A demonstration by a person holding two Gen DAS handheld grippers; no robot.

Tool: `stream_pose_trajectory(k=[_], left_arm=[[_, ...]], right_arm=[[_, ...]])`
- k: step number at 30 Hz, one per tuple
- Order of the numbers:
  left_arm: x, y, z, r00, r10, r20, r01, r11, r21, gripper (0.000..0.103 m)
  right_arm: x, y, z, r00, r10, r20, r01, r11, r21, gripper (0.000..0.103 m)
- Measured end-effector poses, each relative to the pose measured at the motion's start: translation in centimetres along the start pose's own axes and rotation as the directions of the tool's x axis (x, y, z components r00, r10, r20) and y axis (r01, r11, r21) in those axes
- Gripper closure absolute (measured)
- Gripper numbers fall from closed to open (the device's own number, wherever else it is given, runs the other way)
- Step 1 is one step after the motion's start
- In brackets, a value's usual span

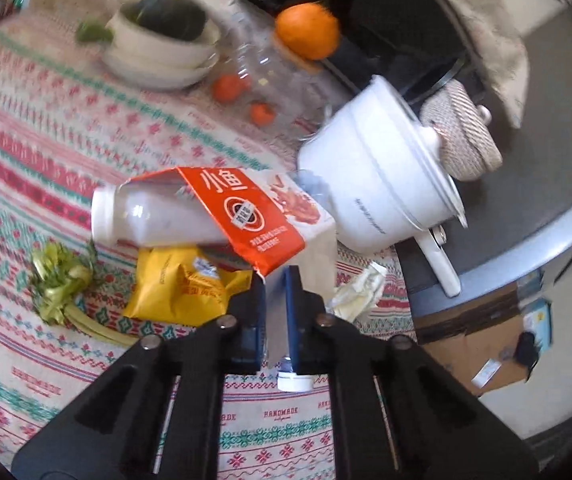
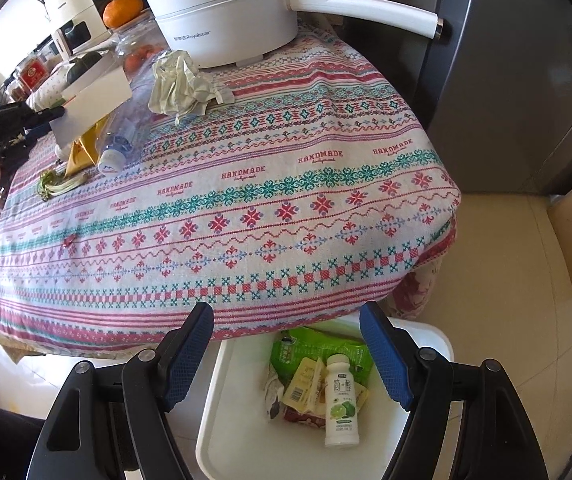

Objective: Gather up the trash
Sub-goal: 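Grasp the orange fish snack box with the left gripper while the right gripper grasps the crumpled paper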

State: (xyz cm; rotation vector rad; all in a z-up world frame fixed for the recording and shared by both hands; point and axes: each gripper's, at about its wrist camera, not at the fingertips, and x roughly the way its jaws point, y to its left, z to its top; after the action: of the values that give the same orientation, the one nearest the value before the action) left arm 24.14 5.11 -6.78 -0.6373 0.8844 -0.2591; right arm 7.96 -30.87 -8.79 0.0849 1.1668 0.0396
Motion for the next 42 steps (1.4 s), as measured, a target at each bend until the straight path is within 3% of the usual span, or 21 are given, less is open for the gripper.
stream_pose_trajectory(k=[6, 12, 14, 20, 27, 31, 38, 42], left_arm=[[-4.1, -4.0, -1.2, 0.998, 0.053, 0.043, -0.060, 0.979, 0.195, 0.102], [-9.0, -6.5, -4.8, 0.985, 0.148, 0.092, -0.173, 0.901, 0.398, 0.103], [-10.1, -6.5, -6.1, 0.980, 0.173, 0.098, -0.198, 0.882, 0.427, 0.102], [-10.4, -4.8, -9.5, 0.972, 0.224, 0.065, -0.229, 0.865, 0.447, 0.102], [-9.7, -4.1, -9.4, 0.970, 0.239, 0.038, -0.230, 0.861, 0.453, 0.102], [-9.7, -3.1, -8.4, 0.970, 0.242, 0.035, -0.234, 0.876, 0.422, 0.103], [-9.6, -1.8, -6.9, 0.973, 0.231, 0.019, -0.222, 0.904, 0.365, 0.103], [-9.2, -2.1, -7.0, 0.975, 0.224, 0.005, -0.210, 0.905, 0.370, 0.103]], right_arm=[[-0.2, 0.6, 0.1, 1.000, 0.014, 0.009, -0.014, 1.000, 0.000, 0.026], [-0.5, 1.6, 0.4, 0.999, 0.034, 0.026, -0.034, 0.999, -0.010, 0.026], [-0.4, 2.2, 0.9, 0.999, 0.025, 0.032, -0.025, 0.999, -0.022, 0.026], [-0.3, 4.2, 5.0, 0.995, 0.070, 0.068, -0.070, 0.998, 0.000, 0.026], [2.1, 7.4, 11.7, 0.987, 0.090, 0.137, -0.091, 0.996, 0.007, 0.026], [4.7, 9.3, 14.9, 0.985, 0.079, 0.154, -0.076, 0.997, -0.030, 0.026], [9.1, 9.8, 18.8, 0.983, 0.093, 0.161, -0.094, 0.996, 0.000, 0.029], [11.3, 9.7, 19.9, 0.985, 0.107, 0.136, -0.112, 0.993, 0.031, 0.041]])
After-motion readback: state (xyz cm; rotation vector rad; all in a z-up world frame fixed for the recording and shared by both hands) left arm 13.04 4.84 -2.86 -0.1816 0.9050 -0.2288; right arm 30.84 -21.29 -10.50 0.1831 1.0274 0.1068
